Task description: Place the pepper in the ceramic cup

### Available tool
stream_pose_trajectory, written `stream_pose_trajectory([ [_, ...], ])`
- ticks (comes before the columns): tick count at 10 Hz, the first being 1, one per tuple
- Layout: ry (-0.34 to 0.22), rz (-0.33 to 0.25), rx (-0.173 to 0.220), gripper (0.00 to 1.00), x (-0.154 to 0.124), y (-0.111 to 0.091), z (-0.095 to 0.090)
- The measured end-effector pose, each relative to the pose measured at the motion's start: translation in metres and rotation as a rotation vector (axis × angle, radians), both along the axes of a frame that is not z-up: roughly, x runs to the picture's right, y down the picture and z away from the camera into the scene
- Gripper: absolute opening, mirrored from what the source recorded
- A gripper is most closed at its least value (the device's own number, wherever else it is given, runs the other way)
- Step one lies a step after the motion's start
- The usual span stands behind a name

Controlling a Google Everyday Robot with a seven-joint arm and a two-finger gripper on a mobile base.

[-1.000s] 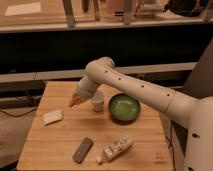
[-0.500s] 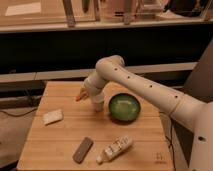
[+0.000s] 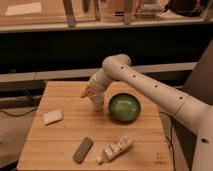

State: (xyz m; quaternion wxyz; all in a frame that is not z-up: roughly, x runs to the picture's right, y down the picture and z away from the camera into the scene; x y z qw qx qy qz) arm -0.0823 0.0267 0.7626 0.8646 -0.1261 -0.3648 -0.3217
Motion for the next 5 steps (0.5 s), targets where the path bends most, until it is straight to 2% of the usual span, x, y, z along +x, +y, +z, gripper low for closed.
stream_pose_trajectory([
  [5,0.008,0.012,0.004,0.02,0.0048,-0.0019,0.0057],
])
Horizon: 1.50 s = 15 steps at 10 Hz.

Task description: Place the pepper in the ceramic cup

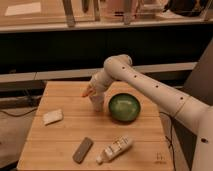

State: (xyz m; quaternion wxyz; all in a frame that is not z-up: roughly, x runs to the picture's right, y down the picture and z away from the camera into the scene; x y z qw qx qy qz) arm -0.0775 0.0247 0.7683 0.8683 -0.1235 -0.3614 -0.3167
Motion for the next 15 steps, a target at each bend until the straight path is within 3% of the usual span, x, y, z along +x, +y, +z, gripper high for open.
stream_pose_trajectory([
  [5,0.009,0.018,0.002,0.02,0.006,-0.001,0.004],
  [7,0.013,0.023,0.003,0.10,0.008,0.000,0.006],
  [10,0.017,0.031,0.005,0.13,0.012,0.000,0.008],
  [12,0.021,0.035,0.006,0.26,0.015,0.000,0.009],
  [15,0.026,0.040,0.007,0.18,0.019,-0.001,0.010],
])
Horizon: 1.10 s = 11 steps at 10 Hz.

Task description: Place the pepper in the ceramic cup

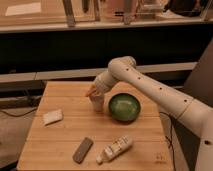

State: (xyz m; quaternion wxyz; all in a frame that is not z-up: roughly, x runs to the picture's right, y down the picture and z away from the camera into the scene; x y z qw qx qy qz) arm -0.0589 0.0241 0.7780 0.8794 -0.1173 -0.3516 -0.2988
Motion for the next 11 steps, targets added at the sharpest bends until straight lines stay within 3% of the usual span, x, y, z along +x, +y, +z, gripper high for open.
stream_pose_trajectory([
  [4,0.008,0.008,0.000,0.49,0.005,0.000,0.001],
  [9,0.016,0.015,-0.001,0.51,0.011,-0.001,0.001],
  [11,0.020,0.017,0.000,0.59,0.013,-0.001,0.000],
])
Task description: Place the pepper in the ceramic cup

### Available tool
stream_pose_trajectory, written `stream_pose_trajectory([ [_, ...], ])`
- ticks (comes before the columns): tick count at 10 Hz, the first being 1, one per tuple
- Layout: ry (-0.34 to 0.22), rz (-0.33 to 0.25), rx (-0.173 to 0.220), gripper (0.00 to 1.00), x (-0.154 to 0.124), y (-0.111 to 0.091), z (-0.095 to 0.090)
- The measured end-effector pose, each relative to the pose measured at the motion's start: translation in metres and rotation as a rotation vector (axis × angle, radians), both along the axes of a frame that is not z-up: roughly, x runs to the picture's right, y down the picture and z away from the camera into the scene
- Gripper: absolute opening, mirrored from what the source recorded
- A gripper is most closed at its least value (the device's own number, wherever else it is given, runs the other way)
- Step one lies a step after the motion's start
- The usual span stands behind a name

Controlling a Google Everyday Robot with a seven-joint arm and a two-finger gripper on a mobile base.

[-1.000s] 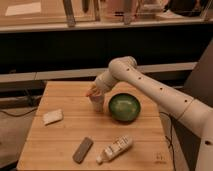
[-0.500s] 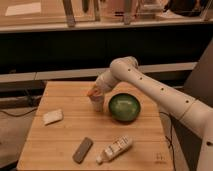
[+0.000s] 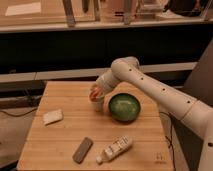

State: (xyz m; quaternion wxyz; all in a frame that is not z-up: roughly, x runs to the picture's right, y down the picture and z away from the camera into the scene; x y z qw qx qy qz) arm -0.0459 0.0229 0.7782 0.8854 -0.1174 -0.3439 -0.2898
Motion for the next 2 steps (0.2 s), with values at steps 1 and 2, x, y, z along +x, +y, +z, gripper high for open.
stream_pose_trajectory([
  [1,0.001,0.001,0.000,0.59,0.0003,-0.0003,-0.0004],
  [2,0.003,0.002,0.000,0.59,0.0008,-0.0005,-0.0009],
])
